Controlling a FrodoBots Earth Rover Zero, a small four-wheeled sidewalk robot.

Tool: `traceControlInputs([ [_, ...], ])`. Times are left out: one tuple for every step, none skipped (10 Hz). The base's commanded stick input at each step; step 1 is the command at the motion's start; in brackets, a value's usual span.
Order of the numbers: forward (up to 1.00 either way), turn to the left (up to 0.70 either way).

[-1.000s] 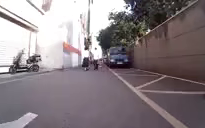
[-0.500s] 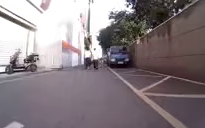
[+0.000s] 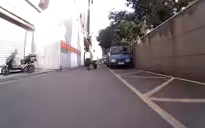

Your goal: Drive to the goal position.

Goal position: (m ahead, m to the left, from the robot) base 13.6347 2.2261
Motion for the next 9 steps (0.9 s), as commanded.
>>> traceControlInputs([
  [0.45,0.00],
  [0.45,0.00],
  [0.45,0.00],
  [0.45,0.00],
  [0.45,0.00],
  [0.45,0.00],
  [0.45,0.00],
  [0.45,0.00],
  [0.45,0.00],
])
